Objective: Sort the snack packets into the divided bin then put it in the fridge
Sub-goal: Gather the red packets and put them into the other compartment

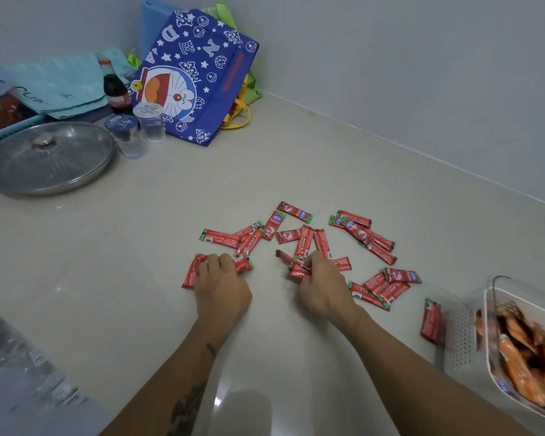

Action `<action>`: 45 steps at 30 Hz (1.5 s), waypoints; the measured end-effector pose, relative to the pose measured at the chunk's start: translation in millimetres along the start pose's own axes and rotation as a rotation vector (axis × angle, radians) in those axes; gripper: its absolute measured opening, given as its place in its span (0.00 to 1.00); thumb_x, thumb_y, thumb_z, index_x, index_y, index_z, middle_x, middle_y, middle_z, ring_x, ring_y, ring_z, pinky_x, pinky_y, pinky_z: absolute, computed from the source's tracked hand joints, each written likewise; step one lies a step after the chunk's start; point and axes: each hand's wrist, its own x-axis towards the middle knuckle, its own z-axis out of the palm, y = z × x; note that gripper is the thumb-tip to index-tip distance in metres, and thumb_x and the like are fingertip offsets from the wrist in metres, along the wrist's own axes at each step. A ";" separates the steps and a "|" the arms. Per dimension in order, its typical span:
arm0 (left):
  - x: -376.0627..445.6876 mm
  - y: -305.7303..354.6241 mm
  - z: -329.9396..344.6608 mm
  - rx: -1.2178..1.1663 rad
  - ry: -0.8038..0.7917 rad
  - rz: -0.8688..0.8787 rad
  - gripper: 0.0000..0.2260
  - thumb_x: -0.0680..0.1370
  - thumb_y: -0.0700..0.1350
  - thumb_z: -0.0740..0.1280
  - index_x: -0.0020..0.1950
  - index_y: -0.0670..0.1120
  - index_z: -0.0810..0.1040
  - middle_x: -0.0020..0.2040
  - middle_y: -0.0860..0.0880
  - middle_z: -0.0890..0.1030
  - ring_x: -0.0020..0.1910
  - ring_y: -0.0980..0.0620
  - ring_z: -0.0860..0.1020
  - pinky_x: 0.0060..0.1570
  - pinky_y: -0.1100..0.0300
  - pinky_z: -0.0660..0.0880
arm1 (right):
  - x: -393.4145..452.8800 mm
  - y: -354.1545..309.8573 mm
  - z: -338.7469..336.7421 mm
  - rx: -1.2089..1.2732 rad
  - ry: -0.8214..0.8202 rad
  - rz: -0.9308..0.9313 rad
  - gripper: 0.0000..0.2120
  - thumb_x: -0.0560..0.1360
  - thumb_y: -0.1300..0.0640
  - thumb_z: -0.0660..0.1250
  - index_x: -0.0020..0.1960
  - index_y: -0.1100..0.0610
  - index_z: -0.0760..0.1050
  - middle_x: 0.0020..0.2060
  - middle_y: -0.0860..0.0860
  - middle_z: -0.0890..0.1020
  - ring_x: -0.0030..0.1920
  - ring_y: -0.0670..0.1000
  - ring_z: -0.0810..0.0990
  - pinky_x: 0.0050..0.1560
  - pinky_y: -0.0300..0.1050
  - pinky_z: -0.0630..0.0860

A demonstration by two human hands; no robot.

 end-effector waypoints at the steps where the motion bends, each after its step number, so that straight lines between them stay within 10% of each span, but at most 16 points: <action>1: 2.3 -6.5 -1.8 -0.049 0.052 0.009 0.12 0.71 0.39 0.67 0.52 0.39 0.73 0.47 0.39 0.77 0.46 0.39 0.75 0.44 0.48 0.72 | 2.6 -0.2 -6.9 0.034 -0.007 0.014 0.06 0.77 0.62 0.62 0.53 0.54 0.70 0.47 0.52 0.77 0.45 0.50 0.75 0.46 0.51 0.77; 7: 15.3 -42.3 -28.5 -0.213 0.219 -0.038 0.13 0.72 0.39 0.62 0.56 0.42 0.72 0.41 0.43 0.78 0.40 0.39 0.75 0.42 0.49 0.70 | 13.0 -4.3 -36.2 -0.081 -0.230 0.084 0.18 0.78 0.57 0.64 0.67 0.53 0.68 0.57 0.54 0.76 0.51 0.54 0.76 0.48 0.49 0.76; 13: 17.9 -56.1 -24.0 -0.021 -0.044 -0.293 0.21 0.76 0.54 0.66 0.62 0.42 0.69 0.58 0.42 0.76 0.57 0.39 0.74 0.55 0.46 0.69 | 22.8 -10.5 -27.6 -0.061 -0.159 0.033 0.15 0.76 0.58 0.67 0.61 0.54 0.70 0.49 0.52 0.77 0.48 0.53 0.76 0.48 0.50 0.75; 21: 14.7 -51.9 -9.9 -0.051 0.001 -0.080 0.09 0.73 0.40 0.66 0.52 0.41 0.75 0.51 0.43 0.74 0.50 0.39 0.73 0.46 0.48 0.69 | 32.5 -7.3 14.1 -0.125 -0.057 -0.045 0.27 0.76 0.61 0.63 0.74 0.56 0.62 0.67 0.59 0.67 0.68 0.60 0.69 0.64 0.57 0.72; 32: 64.4 9.2 -9.4 -0.283 -0.081 0.090 0.20 0.76 0.50 0.68 0.66 0.45 0.70 0.60 0.46 0.76 0.60 0.43 0.72 0.57 0.50 0.70 | 19.6 0.2 17.0 -0.250 -0.009 -0.078 0.16 0.75 0.52 0.62 0.61 0.57 0.71 0.57 0.54 0.73 0.55 0.55 0.74 0.57 0.54 0.76; 38: 70.8 14.2 11.1 -0.091 -0.146 0.100 0.21 0.74 0.55 0.69 0.61 0.45 0.73 0.55 0.46 0.75 0.57 0.43 0.74 0.54 0.51 0.72 | 11.8 30.8 -18.6 0.054 0.169 0.229 0.09 0.77 0.50 0.58 0.53 0.54 0.67 0.43 0.52 0.78 0.43 0.55 0.78 0.47 0.55 0.77; 45: 64.7 10.6 16.7 -0.192 -0.049 0.197 0.13 0.70 0.40 0.67 0.54 0.40 0.76 0.52 0.45 0.72 0.50 0.43 0.73 0.48 0.50 0.72 | 40.7 30.2 -28.9 0.152 0.013 0.499 0.35 0.74 0.49 0.65 0.72 0.64 0.56 0.55 0.56 0.77 0.56 0.59 0.78 0.56 0.55 0.77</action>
